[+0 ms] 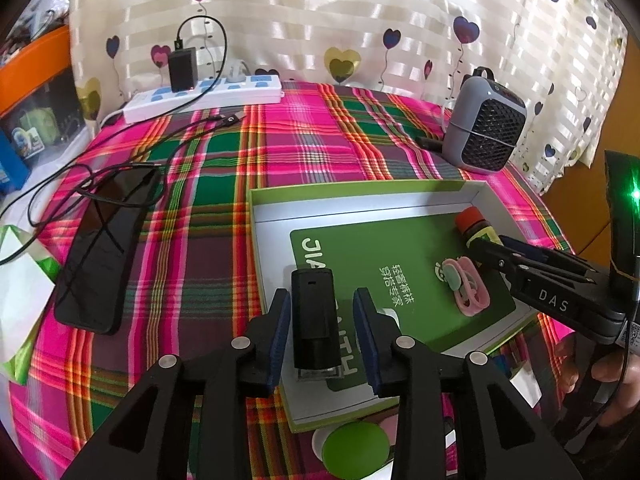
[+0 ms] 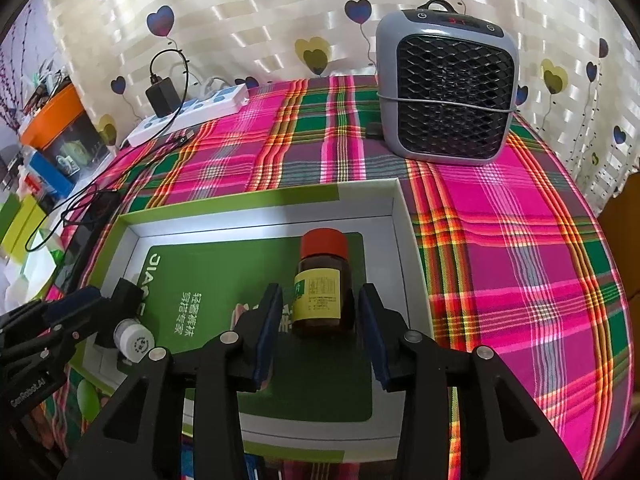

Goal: Organize rigid objects
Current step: 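Lower the bottle into the tray with the right gripper while the left lowers the stapler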

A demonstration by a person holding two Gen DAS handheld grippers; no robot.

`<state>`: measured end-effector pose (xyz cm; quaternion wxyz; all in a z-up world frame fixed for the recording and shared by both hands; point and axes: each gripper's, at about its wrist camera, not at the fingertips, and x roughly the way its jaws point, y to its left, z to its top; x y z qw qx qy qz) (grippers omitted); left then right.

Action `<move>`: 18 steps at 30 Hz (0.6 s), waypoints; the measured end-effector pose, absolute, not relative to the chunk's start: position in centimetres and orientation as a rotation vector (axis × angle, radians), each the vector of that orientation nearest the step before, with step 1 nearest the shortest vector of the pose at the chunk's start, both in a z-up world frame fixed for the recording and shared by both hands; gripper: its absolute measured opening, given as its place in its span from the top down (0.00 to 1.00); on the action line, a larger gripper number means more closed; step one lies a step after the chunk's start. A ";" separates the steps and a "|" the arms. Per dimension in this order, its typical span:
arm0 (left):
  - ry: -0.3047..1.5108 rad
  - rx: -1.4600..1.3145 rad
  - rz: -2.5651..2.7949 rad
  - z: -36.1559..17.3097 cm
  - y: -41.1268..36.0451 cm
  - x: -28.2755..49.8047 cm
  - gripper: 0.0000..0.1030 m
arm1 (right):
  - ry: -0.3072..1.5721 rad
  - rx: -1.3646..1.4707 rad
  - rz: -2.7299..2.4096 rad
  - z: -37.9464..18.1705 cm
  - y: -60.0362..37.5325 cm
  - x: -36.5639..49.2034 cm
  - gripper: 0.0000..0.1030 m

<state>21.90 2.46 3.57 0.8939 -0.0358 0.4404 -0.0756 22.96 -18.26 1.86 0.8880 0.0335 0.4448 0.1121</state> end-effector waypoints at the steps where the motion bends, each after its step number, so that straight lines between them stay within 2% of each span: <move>1: 0.912 -0.072 -0.156 3.6 2.5 21.8 0.69 | 0.923 0.068 0.230 1.9 -18.3 22.9 0.60; 4: 0.909 -0.065 -0.151 3.6 2.3 21.4 0.69 | 0.911 0.066 0.226 2.0 -18.3 22.5 0.59; 8: 0.901 -0.055 -0.148 3.7 2.2 20.9 0.69 | 0.900 0.072 0.223 2.2 -18.5 21.9 0.51; 18: 0.878 -0.073 -0.137 4.2 2.3 18.7 0.69 | 0.846 0.053 0.204 3.3 -18.9 19.3 0.51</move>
